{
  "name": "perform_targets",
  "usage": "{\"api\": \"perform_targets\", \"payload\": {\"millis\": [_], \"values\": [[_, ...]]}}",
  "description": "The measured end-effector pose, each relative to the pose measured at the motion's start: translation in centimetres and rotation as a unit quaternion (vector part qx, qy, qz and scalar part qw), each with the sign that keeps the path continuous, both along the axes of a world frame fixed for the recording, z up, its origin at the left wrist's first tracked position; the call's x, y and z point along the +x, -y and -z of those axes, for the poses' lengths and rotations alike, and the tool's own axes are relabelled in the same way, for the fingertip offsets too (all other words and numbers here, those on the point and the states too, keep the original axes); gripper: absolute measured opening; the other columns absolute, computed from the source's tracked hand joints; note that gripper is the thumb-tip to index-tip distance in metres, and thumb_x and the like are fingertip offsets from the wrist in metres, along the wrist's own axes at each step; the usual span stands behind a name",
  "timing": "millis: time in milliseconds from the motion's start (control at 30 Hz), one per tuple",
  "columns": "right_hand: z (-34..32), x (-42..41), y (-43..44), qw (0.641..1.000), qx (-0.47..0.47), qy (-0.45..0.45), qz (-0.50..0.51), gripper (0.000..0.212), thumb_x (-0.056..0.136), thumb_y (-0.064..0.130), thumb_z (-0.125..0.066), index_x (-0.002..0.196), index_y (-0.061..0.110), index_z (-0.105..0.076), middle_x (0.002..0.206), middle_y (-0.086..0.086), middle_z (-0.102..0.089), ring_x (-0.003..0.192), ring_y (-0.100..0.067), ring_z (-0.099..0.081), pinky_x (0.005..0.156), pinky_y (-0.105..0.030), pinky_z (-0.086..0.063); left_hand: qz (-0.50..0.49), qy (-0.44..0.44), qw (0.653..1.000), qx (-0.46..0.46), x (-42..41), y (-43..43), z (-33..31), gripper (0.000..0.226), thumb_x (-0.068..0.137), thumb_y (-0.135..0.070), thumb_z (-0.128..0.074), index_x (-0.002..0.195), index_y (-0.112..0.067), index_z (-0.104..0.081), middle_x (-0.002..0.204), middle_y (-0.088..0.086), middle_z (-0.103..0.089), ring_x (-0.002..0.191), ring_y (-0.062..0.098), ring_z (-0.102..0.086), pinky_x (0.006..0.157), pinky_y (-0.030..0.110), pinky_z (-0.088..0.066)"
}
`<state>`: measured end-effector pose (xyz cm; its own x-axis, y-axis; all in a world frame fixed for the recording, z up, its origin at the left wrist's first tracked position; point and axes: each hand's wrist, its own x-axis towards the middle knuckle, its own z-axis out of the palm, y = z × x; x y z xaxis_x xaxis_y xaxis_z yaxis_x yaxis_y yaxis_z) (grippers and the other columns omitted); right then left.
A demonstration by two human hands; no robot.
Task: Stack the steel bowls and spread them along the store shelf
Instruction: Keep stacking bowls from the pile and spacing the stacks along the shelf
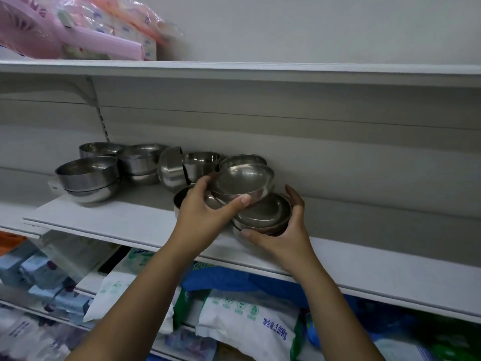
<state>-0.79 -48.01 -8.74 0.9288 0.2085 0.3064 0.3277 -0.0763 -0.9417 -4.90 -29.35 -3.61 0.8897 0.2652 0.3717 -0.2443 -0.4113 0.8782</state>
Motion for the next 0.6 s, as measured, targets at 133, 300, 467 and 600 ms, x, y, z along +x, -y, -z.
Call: {"api": "perform_targets", "payload": {"millis": [133, 300, 467, 600], "values": [[0.2, 0.3, -0.1, 1.000, 0.008, 0.000, -0.006, 0.130, 0.054, 0.033, -0.102, 0.145, 0.059, -0.014, 0.149, 0.016, -0.045, 0.132, 0.000, -0.051, 0.108, -0.025, -0.047, 0.018, -0.081, 0.991, 0.107, 0.8, 0.1, 0.5, 0.098, 0.057, -0.082, -0.074, 0.142, -0.043, -0.047, 0.142, -0.004, -0.039, 0.134, 0.017, -0.043, 0.110, 0.032, -0.038], [0.5, 0.5, 0.0, 1.000, 0.004, 0.010, -0.010, 0.129, 0.053, 0.037, -0.101, 0.149, 0.057, -0.018, 0.150, 0.015, -0.044, 0.134, -0.001, -0.051, 0.106, -0.023, -0.047, 0.041, -0.060, 0.986, 0.152, 0.2, 0.1, 1.0, 0.070, 0.073, -0.085, -0.042, 0.139, -0.066, -0.029, 0.142, -0.006, -0.038, 0.141, 0.023, -0.026, 0.116, 0.039, -0.027], [0.2, 0.0, 0.1, 1.000, -0.012, 0.015, 0.012, 0.110, 0.056, 0.038, -0.100, 0.141, 0.053, -0.031, 0.143, 0.021, -0.046, 0.127, 0.004, -0.052, 0.098, -0.013, -0.048, -0.102, 0.056, 0.968, 0.222, 0.0, -1.5, 4.1, 0.053, 0.093, -0.060, -0.046, 0.137, -0.033, -0.056, 0.132, -0.004, -0.061, 0.134, 0.019, -0.040, 0.104, 0.031, -0.021], [0.0, -0.1, 0.0, 1.000, -0.013, 0.012, 0.016, 0.109, 0.056, 0.039, -0.100, 0.140, 0.053, -0.031, 0.143, 0.020, -0.046, 0.127, 0.003, -0.052, 0.101, -0.017, -0.048, -0.168, 0.106, 0.931, 0.307, 0.6, -3.1, 6.2, 0.026, 0.089, -0.042, -0.061, 0.096, -0.021, -0.074, 0.093, -0.006, -0.072, 0.104, 0.026, -0.058, 0.093, 0.032, -0.025]]}}
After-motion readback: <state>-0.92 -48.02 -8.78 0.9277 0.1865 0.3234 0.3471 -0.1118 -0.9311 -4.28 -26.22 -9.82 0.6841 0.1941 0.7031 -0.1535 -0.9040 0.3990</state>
